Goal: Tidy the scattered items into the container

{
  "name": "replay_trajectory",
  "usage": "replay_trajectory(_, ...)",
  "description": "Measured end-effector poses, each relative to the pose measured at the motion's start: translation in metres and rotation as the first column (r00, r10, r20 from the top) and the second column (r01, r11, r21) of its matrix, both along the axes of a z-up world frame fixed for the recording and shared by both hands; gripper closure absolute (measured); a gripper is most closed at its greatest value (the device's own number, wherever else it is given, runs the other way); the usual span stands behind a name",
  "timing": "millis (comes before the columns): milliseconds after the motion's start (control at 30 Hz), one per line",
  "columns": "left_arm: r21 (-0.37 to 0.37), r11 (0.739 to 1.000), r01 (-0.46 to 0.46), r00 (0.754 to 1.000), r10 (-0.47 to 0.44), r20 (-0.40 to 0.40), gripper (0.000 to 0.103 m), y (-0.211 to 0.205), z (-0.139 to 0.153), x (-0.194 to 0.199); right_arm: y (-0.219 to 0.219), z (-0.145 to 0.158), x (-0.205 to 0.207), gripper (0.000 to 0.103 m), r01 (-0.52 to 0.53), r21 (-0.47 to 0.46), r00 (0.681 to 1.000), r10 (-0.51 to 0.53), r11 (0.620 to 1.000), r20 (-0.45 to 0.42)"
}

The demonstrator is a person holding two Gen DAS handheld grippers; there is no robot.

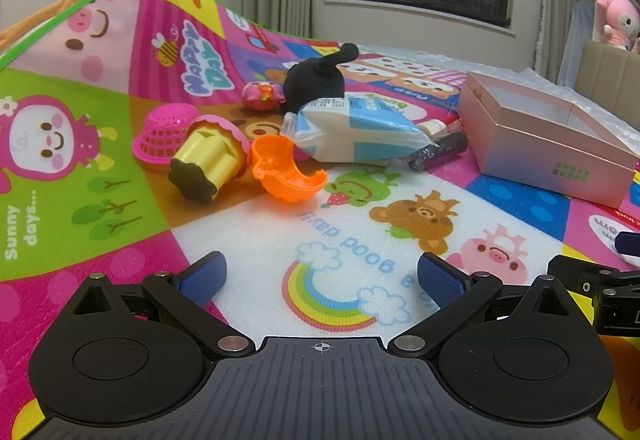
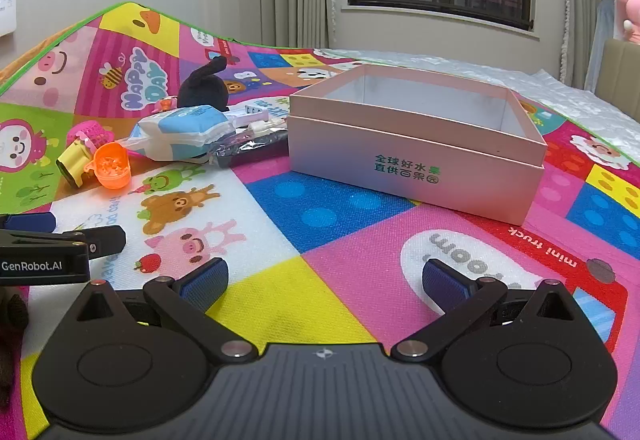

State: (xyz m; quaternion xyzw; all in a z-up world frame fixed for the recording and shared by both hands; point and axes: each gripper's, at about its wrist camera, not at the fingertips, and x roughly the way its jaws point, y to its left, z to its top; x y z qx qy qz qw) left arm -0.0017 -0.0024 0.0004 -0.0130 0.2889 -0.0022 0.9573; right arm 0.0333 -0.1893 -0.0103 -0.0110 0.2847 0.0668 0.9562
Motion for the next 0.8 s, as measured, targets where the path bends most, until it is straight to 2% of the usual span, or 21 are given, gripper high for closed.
replay_trajectory(367, -0.022, 1.0, 0.0, 1.0, 0.0, 0.005, 0.0, 0.004, 0.0012, -0.0005, 0.002, 0.0, 0.0011, 0.0, 0.004, -0.011, 1.0, -0.004, 1.0, -0.003)
replay_trajectory(800, -0.008, 1.0, -0.002, 1.0, 0.002, 0.005, 0.0, 0.0031, 0.0013, -0.0009, 0.0027, 0.0004, 0.0002, 0.0, 0.009, -0.011, 1.0, -0.009, 1.0, 0.0)
